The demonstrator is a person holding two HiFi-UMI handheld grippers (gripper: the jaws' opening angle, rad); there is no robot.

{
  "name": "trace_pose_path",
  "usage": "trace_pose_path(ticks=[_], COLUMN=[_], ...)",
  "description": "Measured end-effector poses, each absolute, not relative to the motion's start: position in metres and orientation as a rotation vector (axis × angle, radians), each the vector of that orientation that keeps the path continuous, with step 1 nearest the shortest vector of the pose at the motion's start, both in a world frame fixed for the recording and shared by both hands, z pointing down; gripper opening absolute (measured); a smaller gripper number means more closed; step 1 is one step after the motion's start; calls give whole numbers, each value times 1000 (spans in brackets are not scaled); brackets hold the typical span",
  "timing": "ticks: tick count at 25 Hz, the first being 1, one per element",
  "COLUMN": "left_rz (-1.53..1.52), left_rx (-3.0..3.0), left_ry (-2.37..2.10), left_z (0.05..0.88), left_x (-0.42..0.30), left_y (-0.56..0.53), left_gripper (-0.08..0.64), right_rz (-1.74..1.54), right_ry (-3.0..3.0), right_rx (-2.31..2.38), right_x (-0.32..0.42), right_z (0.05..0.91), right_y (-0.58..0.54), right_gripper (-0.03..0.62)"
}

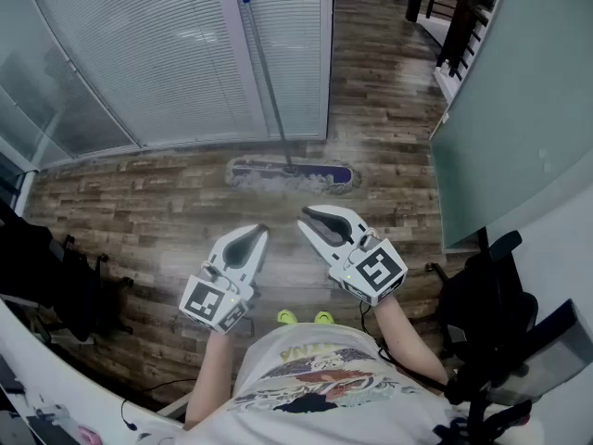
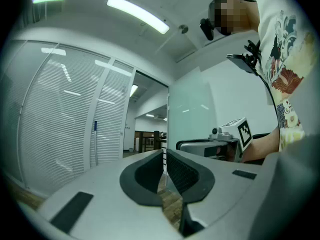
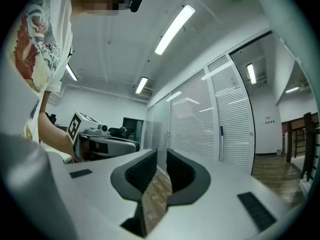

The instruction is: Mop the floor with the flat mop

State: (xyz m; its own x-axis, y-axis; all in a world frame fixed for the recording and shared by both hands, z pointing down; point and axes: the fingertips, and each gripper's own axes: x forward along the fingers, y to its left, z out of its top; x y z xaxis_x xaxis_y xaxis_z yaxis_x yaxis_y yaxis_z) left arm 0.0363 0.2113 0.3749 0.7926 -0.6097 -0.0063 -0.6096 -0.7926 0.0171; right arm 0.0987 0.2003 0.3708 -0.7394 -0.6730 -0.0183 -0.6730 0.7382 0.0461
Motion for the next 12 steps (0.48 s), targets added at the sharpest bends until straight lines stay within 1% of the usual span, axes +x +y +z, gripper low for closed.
trace_pose_path(ticks=[8, 12], left_rz=[-37, -34], left_rx=[2978, 2970], left_ry=[-971, -981], left_z=[365, 356], left_x=[12, 1], left_y=[195, 182], left_gripper=[27, 28], right_rz=[89, 16], right_ry=[2945, 2948], right_rx=[-1149, -1067], right_x=[68, 49], right_z=[364, 361], right_y=[188, 181], right_gripper=[67, 67])
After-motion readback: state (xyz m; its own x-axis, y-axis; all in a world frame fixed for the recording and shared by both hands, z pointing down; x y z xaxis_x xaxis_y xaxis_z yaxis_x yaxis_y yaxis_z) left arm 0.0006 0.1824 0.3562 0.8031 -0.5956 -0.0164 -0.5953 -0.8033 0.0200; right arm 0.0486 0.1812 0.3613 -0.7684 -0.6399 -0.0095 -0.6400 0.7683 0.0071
